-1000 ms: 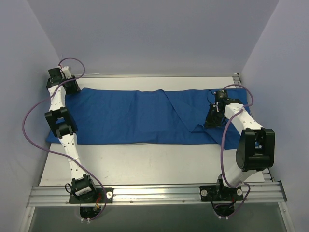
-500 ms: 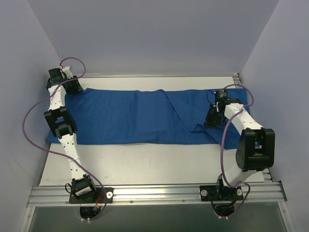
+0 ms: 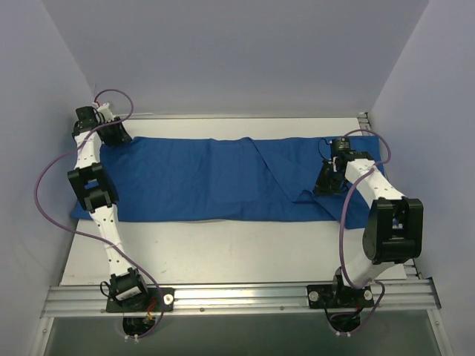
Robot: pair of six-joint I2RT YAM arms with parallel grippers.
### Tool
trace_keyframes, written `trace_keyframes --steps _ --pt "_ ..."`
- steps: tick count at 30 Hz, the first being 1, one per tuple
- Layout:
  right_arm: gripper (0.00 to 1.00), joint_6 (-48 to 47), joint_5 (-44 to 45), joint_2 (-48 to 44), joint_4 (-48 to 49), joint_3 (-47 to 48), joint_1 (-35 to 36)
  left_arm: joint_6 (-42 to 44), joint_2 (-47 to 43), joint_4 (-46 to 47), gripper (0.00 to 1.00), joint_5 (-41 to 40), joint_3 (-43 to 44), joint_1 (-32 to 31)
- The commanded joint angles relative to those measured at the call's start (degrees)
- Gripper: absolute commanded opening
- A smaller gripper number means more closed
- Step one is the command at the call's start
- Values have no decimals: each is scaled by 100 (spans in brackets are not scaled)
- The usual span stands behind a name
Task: Open and lay out the surgical kit
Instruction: Open the surgical kit at the center of the board.
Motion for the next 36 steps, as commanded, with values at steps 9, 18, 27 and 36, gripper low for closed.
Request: trace_keyframes --steps 9,18,27,36 --pt "0 4 -71 -300 -69 -64 15 177 -598 142 49 662 -140 -19" --pt "0 21 -114 -317 -25 -143 15 274 -756 142 49 741 -421 -81" --pt "0 -5 -114 -370 -25 -214 15 414 -791 72 49 724 -518 -169" --pt "0 -14 -71 -405 -16 -249 15 590 -695 2 50 74 -352 -239"
